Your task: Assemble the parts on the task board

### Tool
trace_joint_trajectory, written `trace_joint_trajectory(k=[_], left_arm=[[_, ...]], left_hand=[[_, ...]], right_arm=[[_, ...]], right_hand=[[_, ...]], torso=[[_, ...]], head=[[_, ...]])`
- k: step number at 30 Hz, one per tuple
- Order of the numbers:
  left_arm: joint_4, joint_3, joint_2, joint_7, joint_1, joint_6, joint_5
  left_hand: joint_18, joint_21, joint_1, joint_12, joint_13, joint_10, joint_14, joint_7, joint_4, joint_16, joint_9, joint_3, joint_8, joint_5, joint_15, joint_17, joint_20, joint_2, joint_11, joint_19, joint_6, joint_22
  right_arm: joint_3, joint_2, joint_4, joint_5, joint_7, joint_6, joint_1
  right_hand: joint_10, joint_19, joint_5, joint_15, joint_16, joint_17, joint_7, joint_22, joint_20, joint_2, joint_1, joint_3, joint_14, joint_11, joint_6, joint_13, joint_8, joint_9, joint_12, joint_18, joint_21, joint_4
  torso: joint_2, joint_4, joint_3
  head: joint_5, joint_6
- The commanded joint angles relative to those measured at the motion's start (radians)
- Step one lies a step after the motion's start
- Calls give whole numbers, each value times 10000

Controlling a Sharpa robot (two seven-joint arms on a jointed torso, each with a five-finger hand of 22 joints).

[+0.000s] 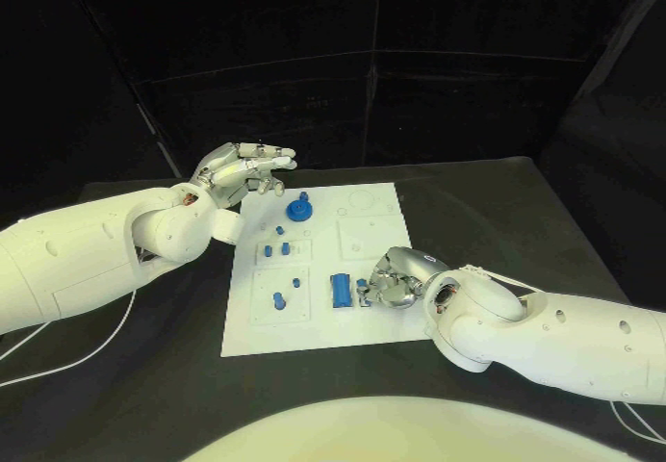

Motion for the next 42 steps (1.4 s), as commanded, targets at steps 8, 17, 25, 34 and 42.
trace_joint_trajectory(k=[8, 17, 25, 34, 42], left_arm=[[31, 8, -25, -15, 17, 124, 24], [39, 7, -36, -27, 18, 151, 24], [39, 7, -36, 0, 17, 147, 24], [16, -4, -39, 151, 14, -33, 24], [-420, -117, 245, 437, -16, -449, 259]], left_hand=[[145, -66, 3, 21, -3, -45, -96, -48, -12, -27, 8, 6, 62, 57, -4, -6, 51, 46, -13, 36, -49, -12], [145, -66, 3, 21, -3, -45, -96, -48, -12, -27, 8, 6, 62, 57, -4, -6, 51, 46, -13, 36, -49, -12], [145, -66, 3, 21, -3, -45, -96, -48, -12, -27, 8, 6, 62, 57, -4, -6, 51, 46, -13, 36, -49, -12], [146, -72, -14, 42, -5, -56, -98, -40, -17, -18, 7, -5, 76, 54, -7, -8, 47, 18, -10, 37, -51, -16], [96, -788, -609, 160, 16, -266, -1536, -62, 427, -1106, 4, -795, 101, 33, 159, -1199, 199, -229, 43, -774, -181, -396]], right_arm=[[5, 20, -28, -37, 1, -307, 14], [5, -7, 3, -40, 22, -296, 14], [6, -224, 125, 3, 336, -663, 14], [17, -891, -293, 4325, 3501, -1347, 666], [32, -541, -2221, 7861, 7455, -630, 1569]], right_hand=[[-99, -138, -1044, 9, -73, 59, 110, -63, -19, 6, -489, -596, 578, 65, -126, -172, -130, 51, -209, -5, -114, 179], [-136, -163, -2001, 24, -87, 61, 117, -107, 8, 72, -611, -1107, 583, 80, -154, -170, -145, 111, -227, 7, -155, 171], [-171, -203, -1964, 25, -122, 8, 123, -174, 8, 145, -314, -1213, 573, 81, -194, -194, -159, 139, -267, 23, -199, 100], [-1294, -1294, -2100, 353, -1052, -1352, 594, -1947, 284, 114, 208, -1719, 237, 488, -1368, -1568, -780, -45, -1930, 393, -1348, 46], [-3167, -3000, -2762, 523, -3237, -4145, 785, -4748, 443, 516, 1511, -1808, -691, 664, -1681, -3576, -805, -1, -4196, 935, -3411, -502]], torso=[[2, -1, 2], [-2, -6, -2], [-12, -2, 8], [-117, -6, -35], [-486, 32, -130]], head=[[-13, 15], [-9, 7], [12, 43], [-58, 241], [-69, 505]])
